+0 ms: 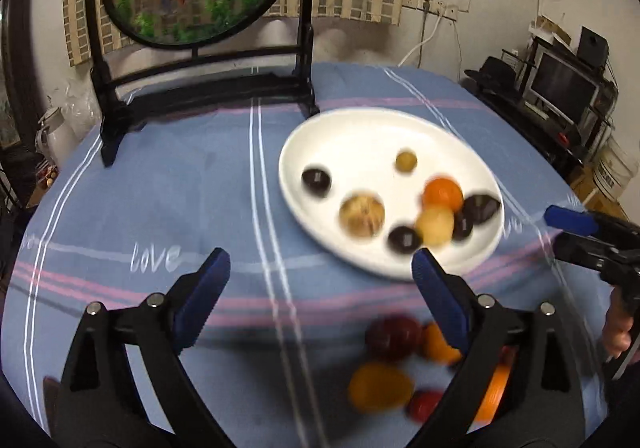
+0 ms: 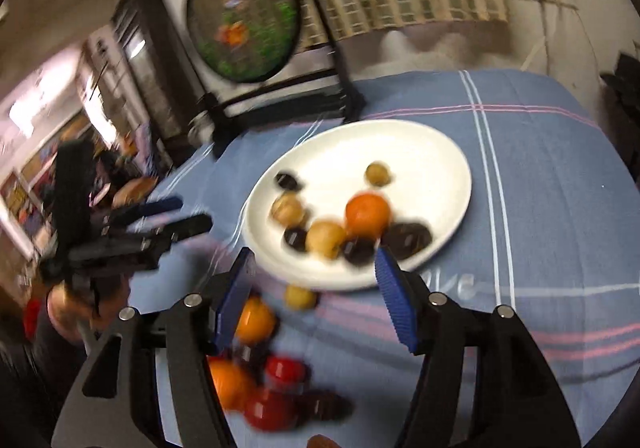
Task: Organize fruits
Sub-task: 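Lower both held fruits onto the white plate and open both tools, then grasp the red apple with the right tool while the left tool grasps a mandarin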
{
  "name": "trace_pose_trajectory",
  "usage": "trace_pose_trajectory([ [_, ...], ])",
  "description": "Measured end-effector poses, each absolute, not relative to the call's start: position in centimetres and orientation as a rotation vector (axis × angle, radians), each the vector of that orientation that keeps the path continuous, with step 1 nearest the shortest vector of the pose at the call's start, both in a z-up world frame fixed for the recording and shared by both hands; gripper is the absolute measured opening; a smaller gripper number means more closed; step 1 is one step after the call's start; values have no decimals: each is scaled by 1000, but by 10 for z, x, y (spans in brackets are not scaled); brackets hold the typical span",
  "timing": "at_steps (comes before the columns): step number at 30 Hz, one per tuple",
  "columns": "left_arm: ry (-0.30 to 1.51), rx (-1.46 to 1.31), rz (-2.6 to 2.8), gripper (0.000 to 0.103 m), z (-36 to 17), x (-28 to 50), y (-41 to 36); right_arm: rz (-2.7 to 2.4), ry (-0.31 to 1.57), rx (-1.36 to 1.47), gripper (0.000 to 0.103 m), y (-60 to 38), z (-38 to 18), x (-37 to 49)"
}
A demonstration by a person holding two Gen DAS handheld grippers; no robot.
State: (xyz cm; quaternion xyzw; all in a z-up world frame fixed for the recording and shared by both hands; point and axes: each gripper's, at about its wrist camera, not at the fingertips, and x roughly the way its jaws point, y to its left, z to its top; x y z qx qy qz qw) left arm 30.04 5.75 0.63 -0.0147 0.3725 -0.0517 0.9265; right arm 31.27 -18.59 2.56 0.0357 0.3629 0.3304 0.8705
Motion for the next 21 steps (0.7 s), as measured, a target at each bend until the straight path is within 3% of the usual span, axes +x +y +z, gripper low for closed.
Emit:
trace_pose_trajectory([
  [9, 788, -23, -122, 94, -21, 251, 67, 750, 828, 63, 62, -195, 2, 237],
  [12, 790, -39, -145, 94, -19, 248, 66, 753, 873, 47, 60, -188, -7, 232],
  [16, 796, -29, -163, 94, -18, 246, 61, 747, 922, 59, 50, -188, -17, 235],
  [21, 781, -23, -191, 94, -14, 240, 56, 730, 955, 102, 49, -193, -23, 243],
])
